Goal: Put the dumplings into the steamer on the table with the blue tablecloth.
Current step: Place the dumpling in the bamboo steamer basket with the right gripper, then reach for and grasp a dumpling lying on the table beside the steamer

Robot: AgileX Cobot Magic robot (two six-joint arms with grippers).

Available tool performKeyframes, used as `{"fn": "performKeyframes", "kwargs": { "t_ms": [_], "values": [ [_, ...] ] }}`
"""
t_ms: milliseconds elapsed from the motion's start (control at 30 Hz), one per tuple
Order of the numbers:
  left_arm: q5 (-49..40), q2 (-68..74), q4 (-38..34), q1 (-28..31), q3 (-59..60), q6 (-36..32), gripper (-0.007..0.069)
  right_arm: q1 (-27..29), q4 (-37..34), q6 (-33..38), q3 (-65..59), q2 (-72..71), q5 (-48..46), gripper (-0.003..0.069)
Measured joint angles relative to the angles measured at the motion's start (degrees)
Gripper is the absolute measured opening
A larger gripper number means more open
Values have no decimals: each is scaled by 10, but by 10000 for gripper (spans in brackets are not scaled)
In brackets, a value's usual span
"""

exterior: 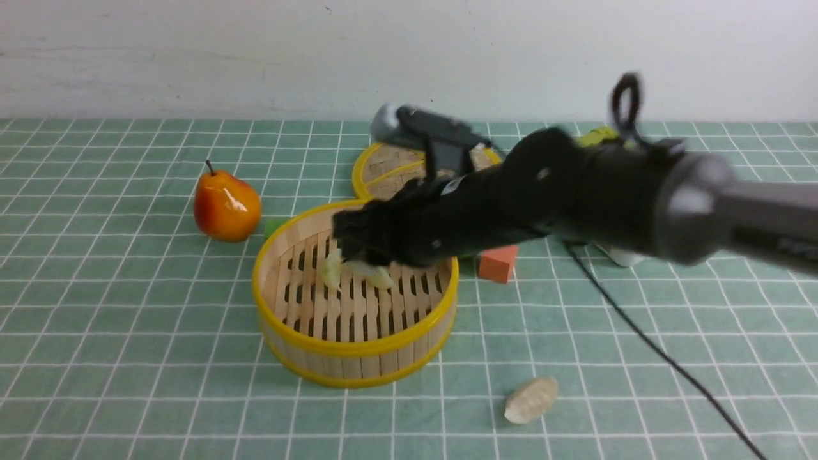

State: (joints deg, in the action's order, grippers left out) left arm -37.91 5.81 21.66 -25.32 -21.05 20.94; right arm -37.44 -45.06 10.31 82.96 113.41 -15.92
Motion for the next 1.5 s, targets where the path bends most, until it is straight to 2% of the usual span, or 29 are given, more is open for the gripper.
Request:
{"fn": "performKeyframes", "kwargs": {
  "t_ms": [100,333,400,533,567,633,800,933,1000,1100,1200,1233,1300,1400,1500],
  "values": [
    [0,0,1,0,0,0,-14,-18,-21,2,0,43,35,234],
    [-1,0,1,0,0,0,-14,-22,-27,7,0,70,67,235],
    [-1,0,1,0,0,0,-14,-22,-27,7,0,70,67,250],
    [-1,0,1,0,0,0,-14,-22,-27,7,0,70,61,342],
    [-1,0,1,0,0,0,-14,-22,-27,8,0,70,58,382],
    [-1,0,1,0,0,0,-13,-21,-27,8,0,61,48,414],
    [-1,0,1,0,0,0,-11,-13,-20,8,0,-9,17,429],
    [-3,0,1,0,0,0,-11,13,32,-3,0,-90,-60,429],
    [-4,0,1,0,0,0,-11,28,69,-26,-2,-119,-109,427],
    [-4,0,1,0,0,0,-7,54,171,-103,-38,-169,-202,424],
    [-4,0,1,0,0,0,-6,60,258,-173,-111,-190,-222,424],
    [-4,0,1,0,0,0,-6,61,299,-224,-167,-201,-215,424],
    [-4,0,1,0,0,0,-6,61,335,-281,-248,-213,-178,424],
    [-2,0,1,0,0,0,-6,61,349,-350,-332,-223,-102,424],
    [-2,0,1,0,0,0,-3,61,349,-380,-370,-221,-38,424]
  ]
}}
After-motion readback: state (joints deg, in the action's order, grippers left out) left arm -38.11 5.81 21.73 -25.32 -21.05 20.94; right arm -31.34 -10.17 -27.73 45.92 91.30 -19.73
